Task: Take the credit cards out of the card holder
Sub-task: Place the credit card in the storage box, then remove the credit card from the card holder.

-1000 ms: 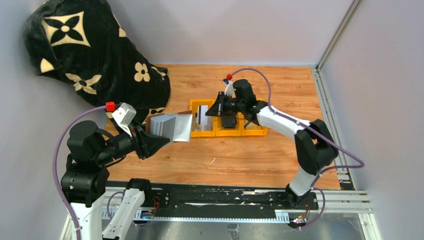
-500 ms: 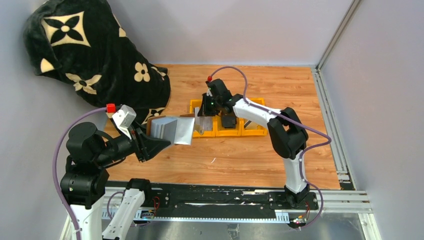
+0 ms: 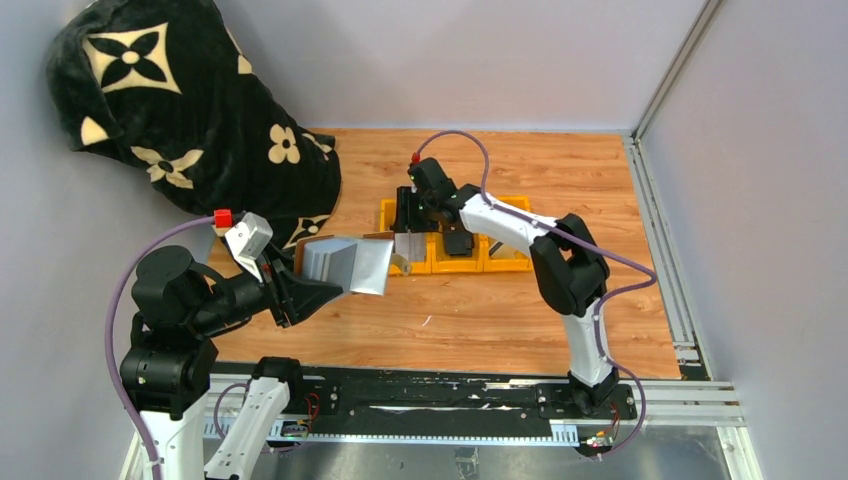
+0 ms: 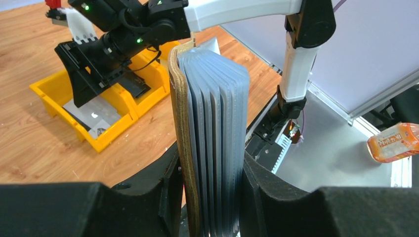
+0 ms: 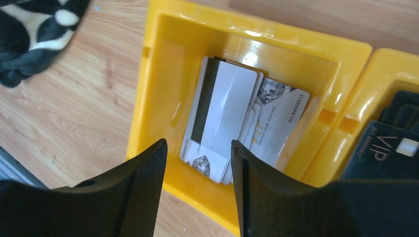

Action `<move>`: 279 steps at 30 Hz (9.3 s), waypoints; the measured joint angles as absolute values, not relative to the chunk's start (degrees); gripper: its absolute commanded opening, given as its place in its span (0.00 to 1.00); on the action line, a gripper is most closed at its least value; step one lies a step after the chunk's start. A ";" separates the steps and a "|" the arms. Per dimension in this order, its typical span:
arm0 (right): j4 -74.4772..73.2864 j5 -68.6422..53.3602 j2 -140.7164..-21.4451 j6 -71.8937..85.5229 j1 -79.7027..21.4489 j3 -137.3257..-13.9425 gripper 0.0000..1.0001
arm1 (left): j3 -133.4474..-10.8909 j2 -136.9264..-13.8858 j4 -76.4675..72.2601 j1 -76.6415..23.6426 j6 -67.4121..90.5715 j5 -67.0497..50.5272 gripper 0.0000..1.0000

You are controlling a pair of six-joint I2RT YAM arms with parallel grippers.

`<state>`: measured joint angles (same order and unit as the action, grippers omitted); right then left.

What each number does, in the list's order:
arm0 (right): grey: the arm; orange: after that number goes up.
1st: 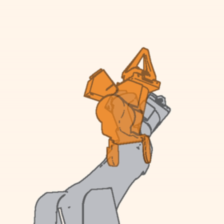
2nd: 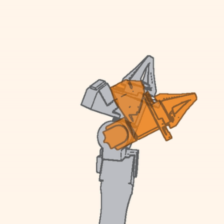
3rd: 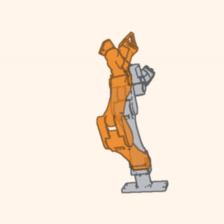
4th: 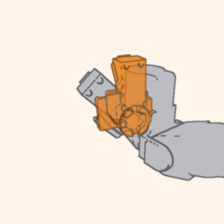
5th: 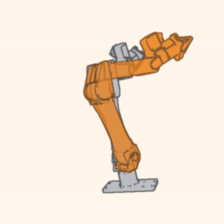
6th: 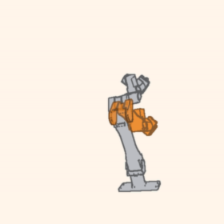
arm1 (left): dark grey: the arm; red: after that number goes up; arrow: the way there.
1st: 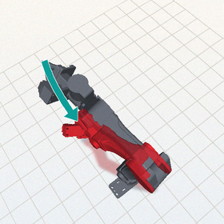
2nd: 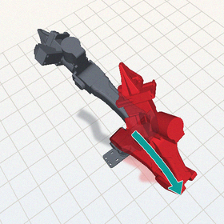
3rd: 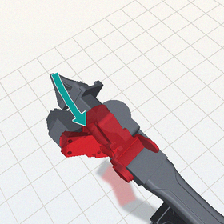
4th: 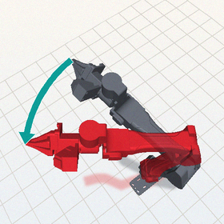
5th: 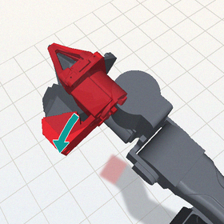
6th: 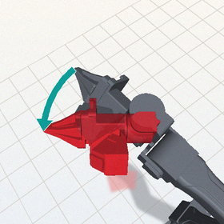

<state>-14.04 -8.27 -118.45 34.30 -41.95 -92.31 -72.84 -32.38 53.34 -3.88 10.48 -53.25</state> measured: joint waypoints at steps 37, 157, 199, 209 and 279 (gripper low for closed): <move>17.58 -47.92 -74.35 42.17 -56.40 -69.34 0.48 | -70.04 -32.53 53.28 -3.88 9.39 -60.73 0.05; -2.07 -7.14 -74.48 35.90 -70.28 -76.03 0.00 | -60.80 -19.44 42.63 -4.01 7.09 -45.63 0.55; 5.98 -32.40 -63.94 32.03 -57.39 -67.68 0.77 | -63.86 -19.53 43.11 -4.25 5.74 -51.00 0.00; 0.43 -31.83 -68.03 28.71 -56.53 -72.88 0.78 | -63.81 -25.61 49.67 -4.27 3.55 -49.71 0.00; 2.61 -22.28 -59.00 26.00 -61.32 -71.46 0.57 | -61.36 -31.27 47.53 -4.25 17.54 -57.10 0.03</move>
